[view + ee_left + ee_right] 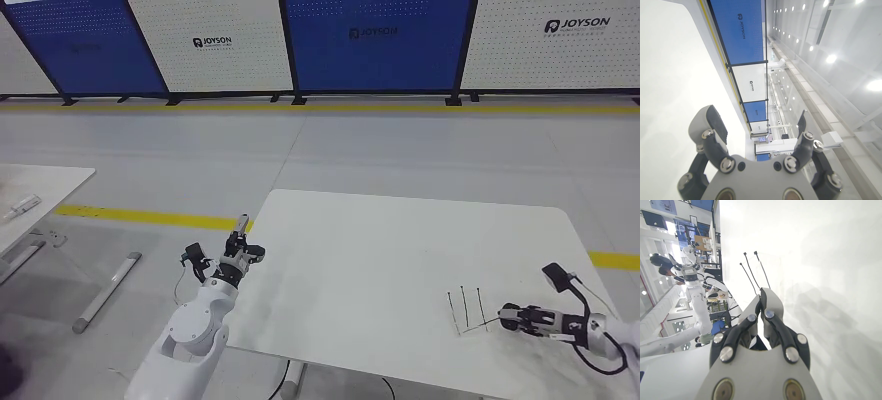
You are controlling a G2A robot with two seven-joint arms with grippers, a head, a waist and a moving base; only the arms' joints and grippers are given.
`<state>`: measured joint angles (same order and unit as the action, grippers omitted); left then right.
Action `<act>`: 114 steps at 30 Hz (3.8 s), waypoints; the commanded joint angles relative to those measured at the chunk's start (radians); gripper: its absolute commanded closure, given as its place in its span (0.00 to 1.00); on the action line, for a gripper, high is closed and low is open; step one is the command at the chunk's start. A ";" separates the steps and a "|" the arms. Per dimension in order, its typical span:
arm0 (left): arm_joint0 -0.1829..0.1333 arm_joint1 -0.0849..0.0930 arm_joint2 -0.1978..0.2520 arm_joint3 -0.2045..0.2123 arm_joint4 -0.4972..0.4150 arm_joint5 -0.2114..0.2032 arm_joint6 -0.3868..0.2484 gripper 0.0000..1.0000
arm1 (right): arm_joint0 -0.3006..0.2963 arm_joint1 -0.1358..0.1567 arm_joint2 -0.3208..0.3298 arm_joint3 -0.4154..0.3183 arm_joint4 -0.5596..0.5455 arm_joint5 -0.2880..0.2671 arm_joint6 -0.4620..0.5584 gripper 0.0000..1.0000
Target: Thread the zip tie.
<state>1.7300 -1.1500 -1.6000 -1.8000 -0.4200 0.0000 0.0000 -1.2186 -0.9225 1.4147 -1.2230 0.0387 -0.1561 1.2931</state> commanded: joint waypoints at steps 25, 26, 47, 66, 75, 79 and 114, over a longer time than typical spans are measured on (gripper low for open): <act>0.000 0.000 0.000 0.000 0.000 0.000 0.000 0.00 | -0.188 0.022 0.246 -0.307 0.393 -0.184 0.080 1.00; 0.000 0.000 0.000 0.000 0.000 0.000 0.000 0.00 | -0.188 0.022 0.246 -0.307 0.393 -0.184 0.080 1.00; 0.000 0.000 0.000 0.000 0.000 0.000 0.000 0.00 | -0.087 -0.063 -0.158 -0.436 0.203 -0.176 -0.513 1.00; -0.012 -0.003 0.045 -0.041 -0.009 0.037 -0.064 0.00 | -0.068 -0.073 -0.207 -0.416 0.202 -0.156 -0.508 1.00; -0.066 -0.013 0.203 -0.066 0.084 0.118 -0.124 0.00 | -0.068 -0.073 -0.207 -0.416 0.202 -0.156 -0.508 1.00; -0.074 -0.015 0.209 -0.058 0.058 0.141 -0.134 0.00 | -0.068 -0.073 -0.207 -0.416 0.202 -0.156 -0.508 1.00; -0.078 -0.016 0.222 -0.059 0.071 0.138 -0.134 0.00 | -0.068 -0.073 -0.207 -0.416 0.202 -0.156 -0.508 1.00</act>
<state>1.6553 -1.1650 -1.3886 -1.8583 -0.3604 0.1407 -0.1342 -1.2864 -0.9951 1.2081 -1.6393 0.2411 -0.3119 0.7853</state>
